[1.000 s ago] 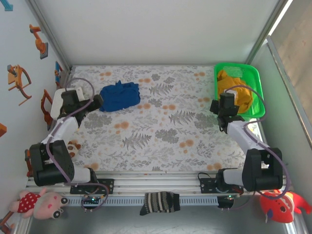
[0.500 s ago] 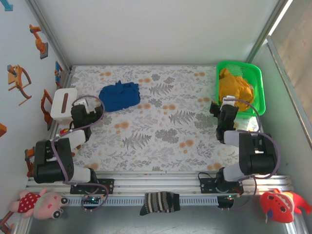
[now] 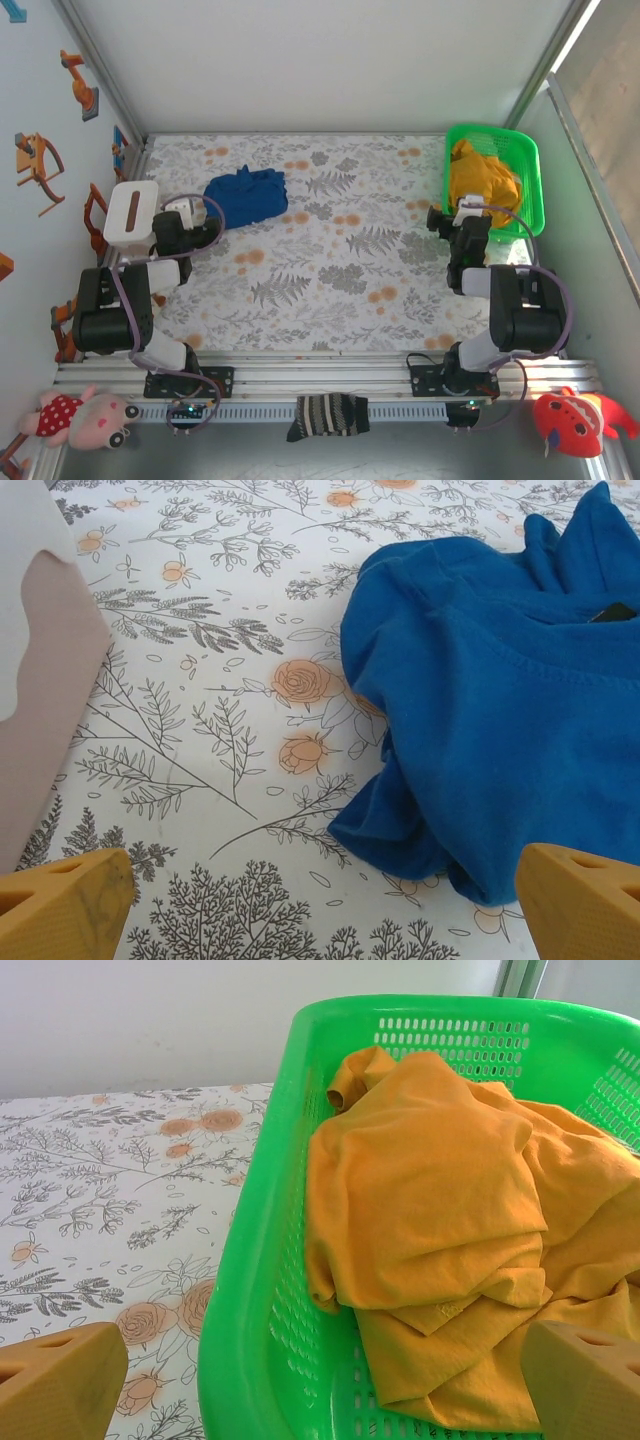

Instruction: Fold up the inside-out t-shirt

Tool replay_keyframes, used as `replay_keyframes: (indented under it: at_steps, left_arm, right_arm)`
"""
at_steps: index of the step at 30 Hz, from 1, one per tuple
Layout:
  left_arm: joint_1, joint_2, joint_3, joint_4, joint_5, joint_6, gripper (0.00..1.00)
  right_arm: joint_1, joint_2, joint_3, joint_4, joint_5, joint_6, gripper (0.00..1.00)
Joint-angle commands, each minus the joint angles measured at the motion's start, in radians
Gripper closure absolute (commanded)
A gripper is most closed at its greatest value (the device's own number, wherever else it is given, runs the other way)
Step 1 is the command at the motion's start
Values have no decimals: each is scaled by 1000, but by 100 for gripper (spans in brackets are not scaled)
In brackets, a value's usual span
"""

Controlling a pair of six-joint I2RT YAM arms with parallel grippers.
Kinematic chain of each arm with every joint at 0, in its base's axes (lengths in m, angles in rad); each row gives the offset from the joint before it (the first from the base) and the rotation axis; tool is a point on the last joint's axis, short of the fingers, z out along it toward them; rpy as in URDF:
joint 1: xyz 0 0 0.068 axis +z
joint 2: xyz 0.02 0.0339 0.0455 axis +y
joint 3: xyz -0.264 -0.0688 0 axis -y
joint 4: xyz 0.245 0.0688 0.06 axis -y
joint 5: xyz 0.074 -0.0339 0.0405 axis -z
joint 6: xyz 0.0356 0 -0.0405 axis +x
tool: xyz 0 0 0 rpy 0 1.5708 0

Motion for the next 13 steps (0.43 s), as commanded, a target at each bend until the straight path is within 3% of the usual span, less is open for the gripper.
replay_keyframes:
  at_steps: [1,13]
  left_arm:
    - [0,-3,21,31,15,25,3]
    - [-1,-7,21,25,12,27,3]
  right_arm:
    - [-6,24,-26,-59,-25,16,1]
    - [-4,24,-25,-62,-23,14,1]
